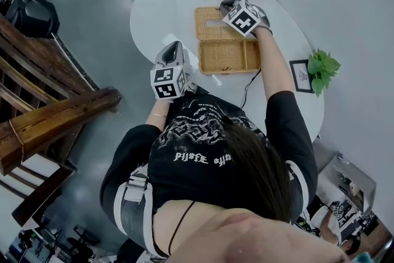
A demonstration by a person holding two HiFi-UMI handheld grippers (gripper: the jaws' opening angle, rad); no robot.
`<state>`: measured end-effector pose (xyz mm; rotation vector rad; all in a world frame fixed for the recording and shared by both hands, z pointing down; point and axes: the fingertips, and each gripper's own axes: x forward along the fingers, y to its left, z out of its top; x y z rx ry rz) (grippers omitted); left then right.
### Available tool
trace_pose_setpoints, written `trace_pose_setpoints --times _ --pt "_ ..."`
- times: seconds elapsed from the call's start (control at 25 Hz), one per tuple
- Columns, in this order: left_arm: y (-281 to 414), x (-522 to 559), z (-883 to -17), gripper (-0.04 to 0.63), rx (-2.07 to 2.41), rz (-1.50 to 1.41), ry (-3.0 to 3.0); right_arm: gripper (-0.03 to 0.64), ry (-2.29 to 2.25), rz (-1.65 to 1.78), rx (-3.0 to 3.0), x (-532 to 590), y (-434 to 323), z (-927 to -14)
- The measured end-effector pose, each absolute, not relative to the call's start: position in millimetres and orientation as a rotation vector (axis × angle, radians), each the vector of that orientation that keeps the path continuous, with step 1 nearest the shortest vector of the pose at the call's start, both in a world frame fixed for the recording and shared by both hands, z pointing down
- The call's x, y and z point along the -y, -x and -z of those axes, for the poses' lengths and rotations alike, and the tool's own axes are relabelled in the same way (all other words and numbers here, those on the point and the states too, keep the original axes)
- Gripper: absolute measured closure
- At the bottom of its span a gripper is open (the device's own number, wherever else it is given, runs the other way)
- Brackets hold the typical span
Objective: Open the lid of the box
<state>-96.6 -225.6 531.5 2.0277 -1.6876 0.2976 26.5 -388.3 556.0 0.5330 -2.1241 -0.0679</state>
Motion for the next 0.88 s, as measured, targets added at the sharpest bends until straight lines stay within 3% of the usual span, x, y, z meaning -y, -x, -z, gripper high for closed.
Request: trace_pose_setpoints --times 0.8,0.88 --pt "105 232 -548 0.569 1.673 -0.338 -1.991 0.581 -0.485 -0.093 2.052 389 -29 -615" --pt "107 233 -549 0.569 1.672 -0.339 -1.988 0.557 -0.495 -0.11 2.037 390 -31 -619"
